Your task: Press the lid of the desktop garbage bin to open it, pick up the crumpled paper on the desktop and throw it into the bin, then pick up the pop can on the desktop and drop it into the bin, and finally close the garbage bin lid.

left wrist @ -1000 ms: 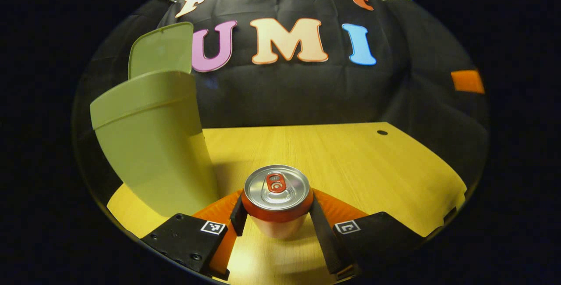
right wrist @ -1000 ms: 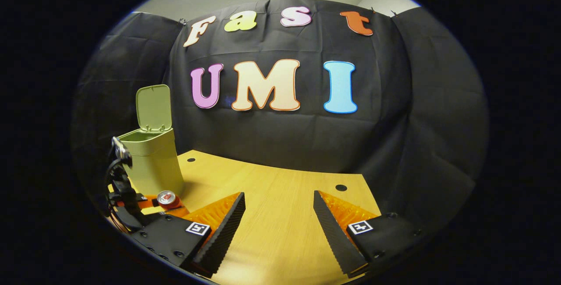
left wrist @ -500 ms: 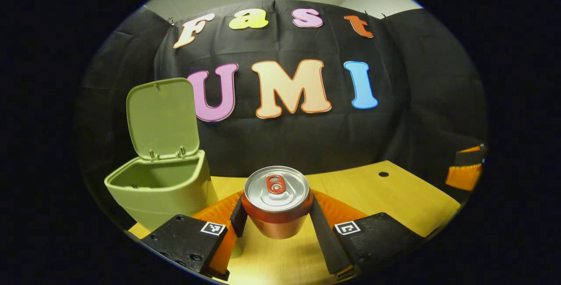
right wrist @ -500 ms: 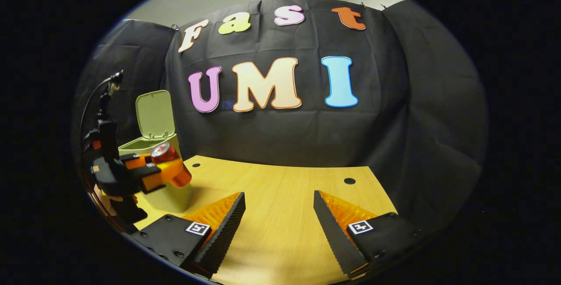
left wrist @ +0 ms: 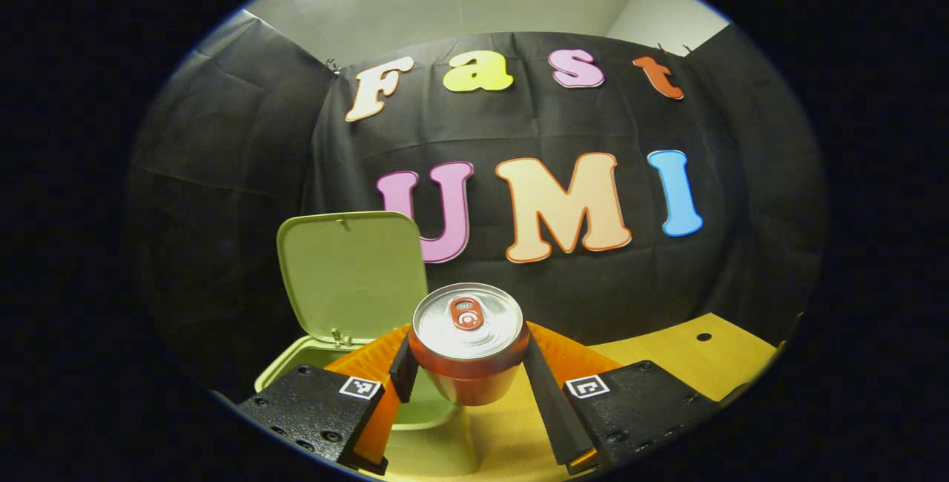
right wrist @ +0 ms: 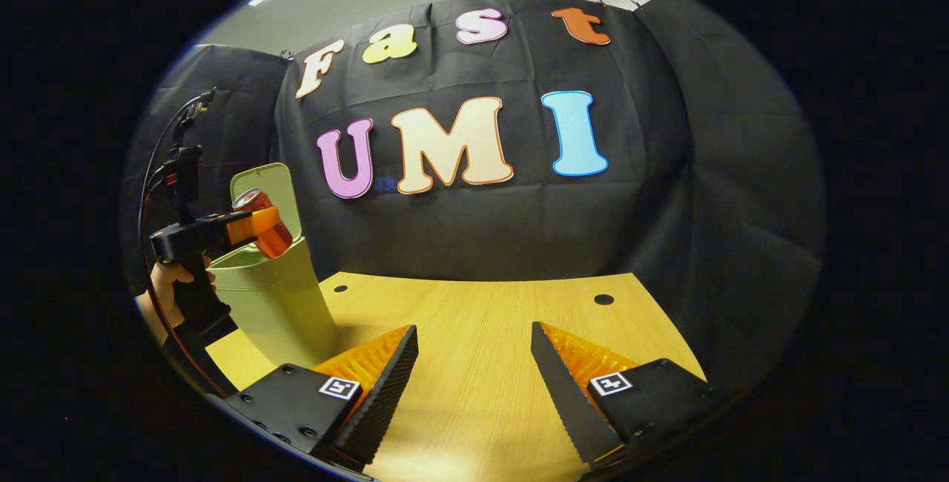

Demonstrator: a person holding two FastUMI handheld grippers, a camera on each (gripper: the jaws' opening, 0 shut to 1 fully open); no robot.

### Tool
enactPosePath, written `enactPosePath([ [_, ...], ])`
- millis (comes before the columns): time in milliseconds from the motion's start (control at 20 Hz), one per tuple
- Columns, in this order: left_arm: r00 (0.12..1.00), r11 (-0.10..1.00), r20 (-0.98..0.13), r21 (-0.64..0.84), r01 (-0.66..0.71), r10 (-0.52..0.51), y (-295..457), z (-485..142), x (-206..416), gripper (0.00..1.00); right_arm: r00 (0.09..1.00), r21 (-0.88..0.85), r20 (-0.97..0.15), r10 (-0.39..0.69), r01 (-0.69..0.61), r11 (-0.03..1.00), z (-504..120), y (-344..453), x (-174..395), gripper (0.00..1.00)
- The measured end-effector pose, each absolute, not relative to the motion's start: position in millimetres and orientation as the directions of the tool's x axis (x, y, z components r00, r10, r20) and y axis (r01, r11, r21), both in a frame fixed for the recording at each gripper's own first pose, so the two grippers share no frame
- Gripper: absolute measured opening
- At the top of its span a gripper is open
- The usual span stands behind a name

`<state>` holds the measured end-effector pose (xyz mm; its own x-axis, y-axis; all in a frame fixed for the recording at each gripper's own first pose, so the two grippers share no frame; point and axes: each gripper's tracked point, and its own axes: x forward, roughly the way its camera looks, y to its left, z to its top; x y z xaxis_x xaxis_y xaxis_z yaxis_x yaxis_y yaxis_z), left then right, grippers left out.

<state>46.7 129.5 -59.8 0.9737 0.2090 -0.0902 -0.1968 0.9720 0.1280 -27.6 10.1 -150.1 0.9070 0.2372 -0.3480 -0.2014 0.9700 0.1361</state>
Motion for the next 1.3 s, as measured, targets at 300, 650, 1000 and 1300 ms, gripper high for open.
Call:
enactPosePath([
  [300,0.937,0.939,-0.123,0.149,-0.309,0.327,200,-74,31,0.75,0.905,0.14,-0.342,0.253,-0.217,0.966,-149,28,-26,0.96],
  [650,0.94,0.922,-0.022,0.205,-0.329,0.34,221,-22,29,0.95,0.909,0.134,-0.325,0.261,-0.229,0.964,-142,54,-28,0.96],
  [1000,0.949,0.944,0.02,0.106,-0.314,0.313,246,42,62,0.94,0.931,0.126,-0.298,0.21,-0.18,0.976,-136,72,-35,0.96],
  [1300,0.957,0.949,0.054,0.126,-0.29,0.285,281,79,120,0.99,0.943,0.133,-0.31,0.122,-0.084,0.988,-146,79,-37,0.96],
])
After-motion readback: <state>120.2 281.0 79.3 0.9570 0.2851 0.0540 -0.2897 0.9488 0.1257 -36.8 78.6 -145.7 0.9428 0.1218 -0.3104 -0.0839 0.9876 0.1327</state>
